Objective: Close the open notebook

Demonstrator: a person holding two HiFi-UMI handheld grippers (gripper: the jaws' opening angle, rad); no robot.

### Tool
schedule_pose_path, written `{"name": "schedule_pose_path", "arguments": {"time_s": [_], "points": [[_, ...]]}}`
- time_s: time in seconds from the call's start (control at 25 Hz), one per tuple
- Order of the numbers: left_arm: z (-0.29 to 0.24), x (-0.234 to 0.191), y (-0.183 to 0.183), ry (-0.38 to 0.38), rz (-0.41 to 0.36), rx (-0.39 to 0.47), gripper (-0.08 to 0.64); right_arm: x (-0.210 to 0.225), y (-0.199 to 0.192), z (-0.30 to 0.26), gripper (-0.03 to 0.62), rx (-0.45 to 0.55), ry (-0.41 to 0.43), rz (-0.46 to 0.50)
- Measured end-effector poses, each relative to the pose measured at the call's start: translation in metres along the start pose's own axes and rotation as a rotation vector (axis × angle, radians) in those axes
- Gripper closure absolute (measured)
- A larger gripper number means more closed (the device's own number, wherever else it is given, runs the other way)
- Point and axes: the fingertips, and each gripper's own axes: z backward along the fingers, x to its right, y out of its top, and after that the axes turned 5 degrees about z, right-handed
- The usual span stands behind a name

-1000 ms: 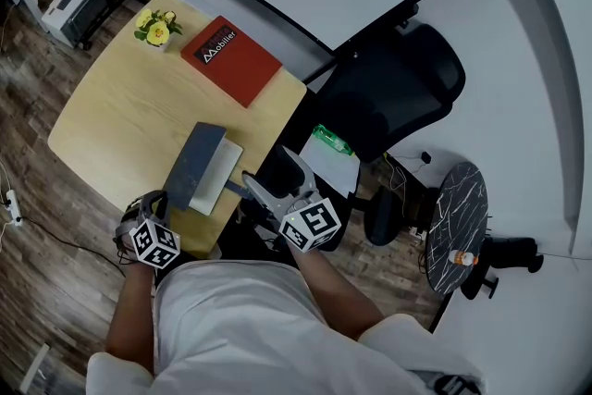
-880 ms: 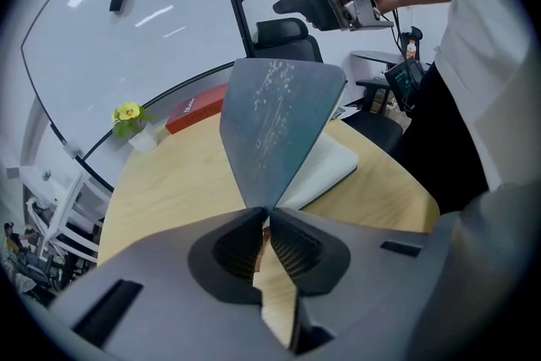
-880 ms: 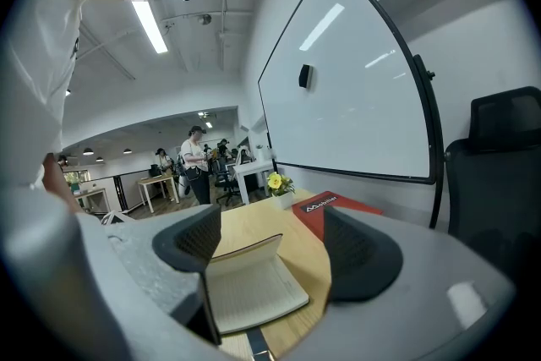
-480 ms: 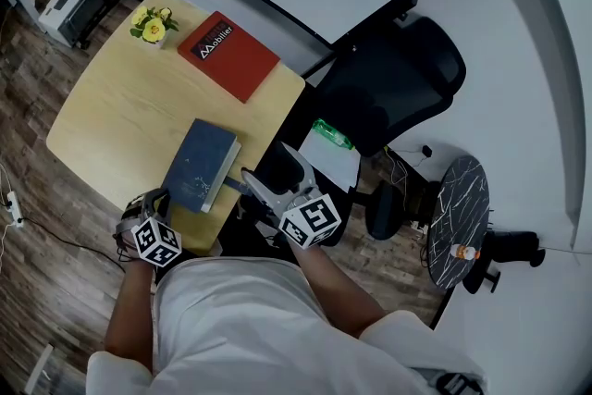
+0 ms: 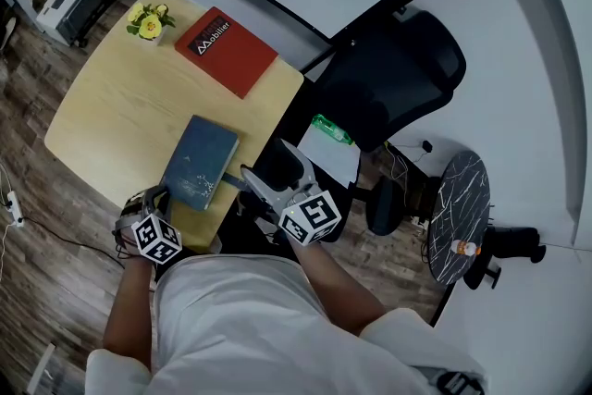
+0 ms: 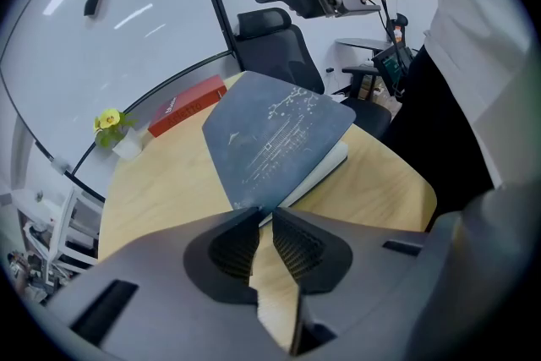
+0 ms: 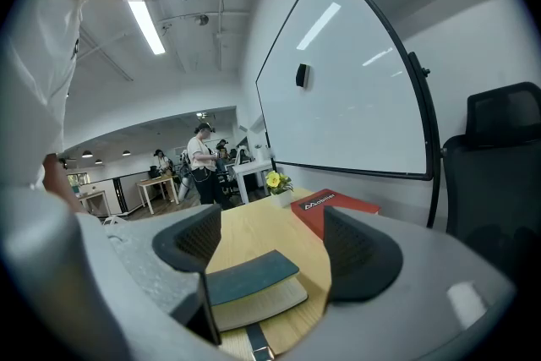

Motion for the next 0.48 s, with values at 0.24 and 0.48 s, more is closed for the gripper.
{"name": "schedule_pose_path", "arguments": {"time_s": [0.24, 0.48], "points": [[-0.0052, 0.0052, -0.0025, -0.023, -0.069, -0.064, 0.496, 0.0020, -0.0007, -0.0003, 0.207, 0.003, -0.003, -0.006], [-0.0083, 0.0061, -0.0029, -0.049, -0.085, -0.111, 0.494, 0.0041, -0.0047, 0.0008, 0.209, 0.003, -0.006, -0.017]]}}
